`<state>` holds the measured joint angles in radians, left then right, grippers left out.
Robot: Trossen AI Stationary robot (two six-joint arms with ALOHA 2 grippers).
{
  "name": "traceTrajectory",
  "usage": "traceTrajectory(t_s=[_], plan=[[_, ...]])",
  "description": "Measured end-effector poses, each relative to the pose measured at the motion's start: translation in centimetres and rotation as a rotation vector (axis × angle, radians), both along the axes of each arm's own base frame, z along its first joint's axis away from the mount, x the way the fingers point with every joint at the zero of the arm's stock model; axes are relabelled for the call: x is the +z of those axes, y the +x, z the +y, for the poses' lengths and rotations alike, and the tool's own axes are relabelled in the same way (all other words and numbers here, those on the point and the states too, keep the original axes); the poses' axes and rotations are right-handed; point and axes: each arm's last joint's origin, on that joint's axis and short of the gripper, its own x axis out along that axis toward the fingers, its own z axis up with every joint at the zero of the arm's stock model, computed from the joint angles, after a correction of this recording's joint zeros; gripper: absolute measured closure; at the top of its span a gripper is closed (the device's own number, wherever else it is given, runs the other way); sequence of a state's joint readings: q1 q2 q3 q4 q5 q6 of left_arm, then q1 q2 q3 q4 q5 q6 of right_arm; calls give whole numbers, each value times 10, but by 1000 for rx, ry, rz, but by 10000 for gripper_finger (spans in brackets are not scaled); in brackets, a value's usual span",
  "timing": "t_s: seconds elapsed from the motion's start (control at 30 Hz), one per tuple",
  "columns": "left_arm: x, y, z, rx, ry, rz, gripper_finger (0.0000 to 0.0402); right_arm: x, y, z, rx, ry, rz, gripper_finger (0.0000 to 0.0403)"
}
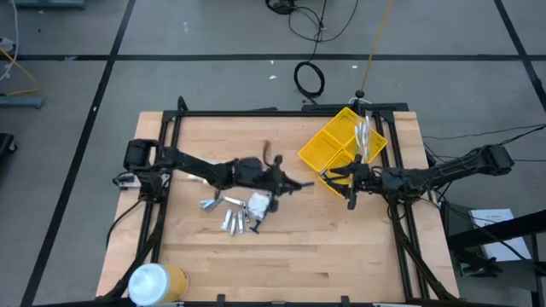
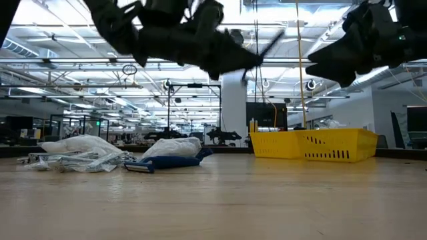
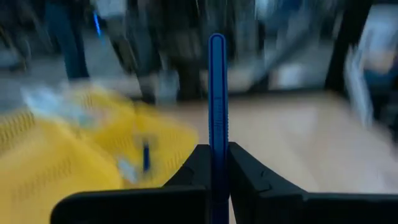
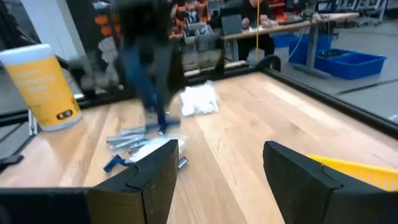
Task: Pick & Place Travel size toiletries
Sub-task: Put the blue razor into the bottom right yellow bin
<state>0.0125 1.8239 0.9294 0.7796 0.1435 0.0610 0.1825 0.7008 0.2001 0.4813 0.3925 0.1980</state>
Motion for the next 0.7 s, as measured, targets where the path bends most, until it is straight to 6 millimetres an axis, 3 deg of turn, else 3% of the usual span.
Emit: traceTrajectory(t_s=[0.13, 0.33, 0.5, 0.7], plan=[[8, -2, 9, -38, -28, -142, 391, -2, 9, 2, 5, -23, -23, 181], [15, 3, 10, -35, -41, -153, 387, 7, 22, 5, 15, -114, -173, 181], [15, 3, 5, -30, -42, -154, 385, 13, 30, 10, 125, -141, -313, 177], [18, 5, 1, 1, -37, -163, 390, 12, 46, 12, 124, -142, -300, 166]])
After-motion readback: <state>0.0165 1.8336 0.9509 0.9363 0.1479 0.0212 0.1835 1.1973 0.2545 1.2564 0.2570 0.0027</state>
